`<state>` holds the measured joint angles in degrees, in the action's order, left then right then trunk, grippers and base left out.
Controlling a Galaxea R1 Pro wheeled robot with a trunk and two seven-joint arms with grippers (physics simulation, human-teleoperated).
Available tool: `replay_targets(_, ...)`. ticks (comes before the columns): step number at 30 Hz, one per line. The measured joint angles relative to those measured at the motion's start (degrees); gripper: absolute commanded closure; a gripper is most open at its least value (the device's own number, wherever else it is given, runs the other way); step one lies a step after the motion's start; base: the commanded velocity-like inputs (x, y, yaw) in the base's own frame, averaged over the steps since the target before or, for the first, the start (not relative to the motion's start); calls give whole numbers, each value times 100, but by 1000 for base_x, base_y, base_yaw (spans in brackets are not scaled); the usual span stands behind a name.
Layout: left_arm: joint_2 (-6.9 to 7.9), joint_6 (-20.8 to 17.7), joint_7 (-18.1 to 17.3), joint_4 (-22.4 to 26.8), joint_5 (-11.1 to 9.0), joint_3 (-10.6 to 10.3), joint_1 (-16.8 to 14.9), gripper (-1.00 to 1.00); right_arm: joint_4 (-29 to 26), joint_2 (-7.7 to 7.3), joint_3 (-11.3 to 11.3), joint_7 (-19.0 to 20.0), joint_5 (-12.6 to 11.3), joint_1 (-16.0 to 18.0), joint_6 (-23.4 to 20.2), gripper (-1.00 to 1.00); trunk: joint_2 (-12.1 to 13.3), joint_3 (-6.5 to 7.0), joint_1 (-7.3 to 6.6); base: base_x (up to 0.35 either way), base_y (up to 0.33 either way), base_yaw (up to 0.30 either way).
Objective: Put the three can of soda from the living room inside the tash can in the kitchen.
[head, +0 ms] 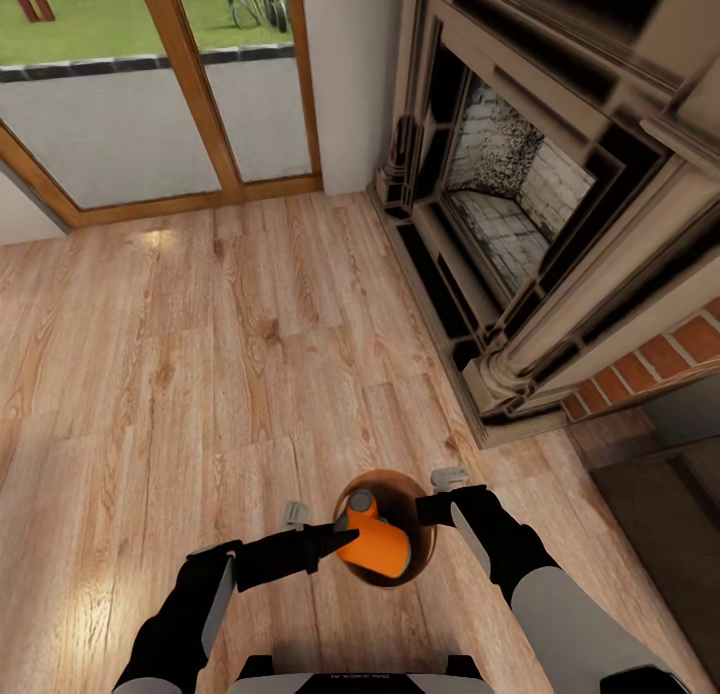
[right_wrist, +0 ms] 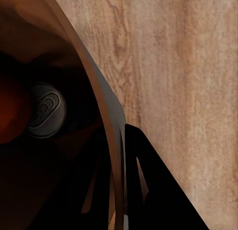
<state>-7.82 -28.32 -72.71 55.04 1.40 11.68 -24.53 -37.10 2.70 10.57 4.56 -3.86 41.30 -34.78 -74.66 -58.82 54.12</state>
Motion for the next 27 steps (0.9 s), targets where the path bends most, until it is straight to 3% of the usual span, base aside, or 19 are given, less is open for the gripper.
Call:
replay_targets(11,0,1,14,17,-6,25,-2,100,7,33,0,0,4,0,0,100,0,0,0,0,0,0)
replay_targets(27,0,11,413,6,-20,21,-3,100,9,34,0,0,2,0,0,100,0,0,0,0,0,0)
